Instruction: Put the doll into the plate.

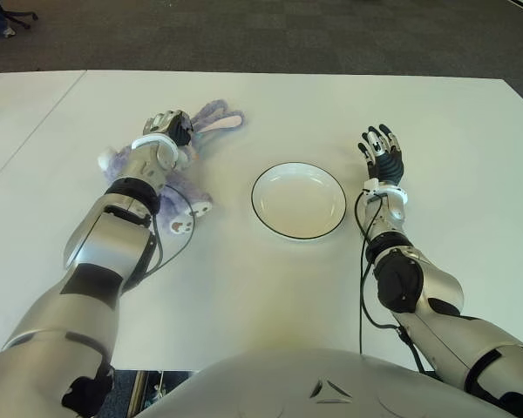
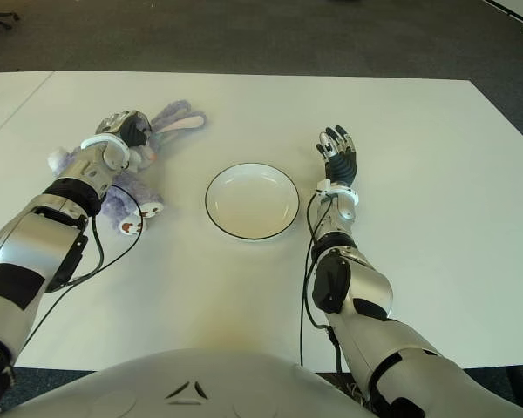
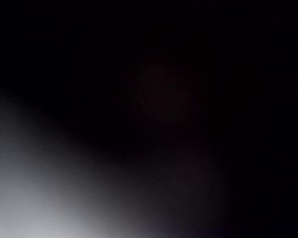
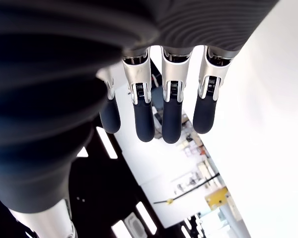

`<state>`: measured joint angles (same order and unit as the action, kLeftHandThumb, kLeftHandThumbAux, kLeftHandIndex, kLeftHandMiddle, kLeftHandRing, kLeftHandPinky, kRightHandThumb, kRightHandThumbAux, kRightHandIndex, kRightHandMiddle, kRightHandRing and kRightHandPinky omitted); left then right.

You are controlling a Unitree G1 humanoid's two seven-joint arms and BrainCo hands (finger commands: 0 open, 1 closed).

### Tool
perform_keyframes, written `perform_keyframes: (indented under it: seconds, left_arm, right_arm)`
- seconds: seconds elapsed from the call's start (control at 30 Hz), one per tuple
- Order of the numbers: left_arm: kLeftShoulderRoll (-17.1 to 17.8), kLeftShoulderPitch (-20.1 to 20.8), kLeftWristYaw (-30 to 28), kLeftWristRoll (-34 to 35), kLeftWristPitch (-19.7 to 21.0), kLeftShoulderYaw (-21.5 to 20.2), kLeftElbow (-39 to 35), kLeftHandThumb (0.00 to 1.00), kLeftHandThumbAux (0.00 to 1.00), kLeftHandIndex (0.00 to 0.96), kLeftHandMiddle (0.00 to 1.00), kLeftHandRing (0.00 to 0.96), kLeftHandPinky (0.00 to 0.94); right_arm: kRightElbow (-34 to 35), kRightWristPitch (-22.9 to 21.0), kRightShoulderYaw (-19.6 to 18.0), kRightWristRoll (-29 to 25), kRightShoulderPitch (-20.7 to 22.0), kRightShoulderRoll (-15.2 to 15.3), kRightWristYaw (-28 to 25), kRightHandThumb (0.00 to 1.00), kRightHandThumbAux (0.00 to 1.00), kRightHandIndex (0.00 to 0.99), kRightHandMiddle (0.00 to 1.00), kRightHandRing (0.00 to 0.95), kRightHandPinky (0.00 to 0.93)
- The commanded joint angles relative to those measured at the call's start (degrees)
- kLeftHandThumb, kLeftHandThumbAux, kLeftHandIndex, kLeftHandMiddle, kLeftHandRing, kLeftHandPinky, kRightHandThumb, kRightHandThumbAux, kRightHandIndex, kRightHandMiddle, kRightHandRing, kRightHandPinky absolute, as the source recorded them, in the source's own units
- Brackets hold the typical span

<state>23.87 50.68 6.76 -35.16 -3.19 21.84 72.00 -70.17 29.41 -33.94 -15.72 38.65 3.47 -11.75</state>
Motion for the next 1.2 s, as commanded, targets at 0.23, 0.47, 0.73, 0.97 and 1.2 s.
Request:
perform_keyframes:
  seconds: [0.23, 0.47, 0.73, 0.97, 1.2]
  left_arm:
    - [-1.49, -8.30, -2.28, 0.97, 0.67, -0.06, 4.12, 0.734, 0.695, 0.441, 0.767, 0.790, 0.794]
    - [-0.63, -8.74, -1.60, -1.13, -0.25, 2.18, 3.45, 0.734, 0.694, 0.440, 0.765, 0.783, 0.776]
    - [-0.02, -8.55, -1.29, -1.43, -0.41, 2.87, 2.68, 0.734, 0.694, 0.440, 0.757, 0.768, 0.766]
    - [0.32, -8.66, -1.73, -1.30, -1.47, 3.46, 2.43, 0.734, 0.693, 0.439, 0.733, 0.747, 0.740]
    - [1.66, -8.96, -3.16, -1.52, -3.26, 3.93, 1.38, 0.711, 0.692, 0.422, 0.661, 0.662, 0.595]
  right_arm:
    - [-7.10, -5.82, -1.21, -0.99, -11.89, -3.03, 2.36, 0.114, 0.802, 0.208, 0.257, 0.245, 0.251]
    - [-7.11, -6.19, -0.94, -0.74, -11.86, -2.91, 2.34, 0.092, 0.796, 0.203, 0.254, 0.240, 0.233]
    - [-7.23, -7.86, -0.39, -0.33, -11.66, -2.43, 3.00, 0.109, 0.766, 0.204, 0.259, 0.250, 0.248]
    - [-7.21, -8.47, -0.64, -0.79, -11.59, -2.30, 2.22, 0.123, 0.768, 0.207, 0.267, 0.255, 0.247]
    - [-7.12, -7.92, -0.95, -1.14, -11.72, -2.30, 1.59, 0.116, 0.780, 0.209, 0.271, 0.255, 0.244]
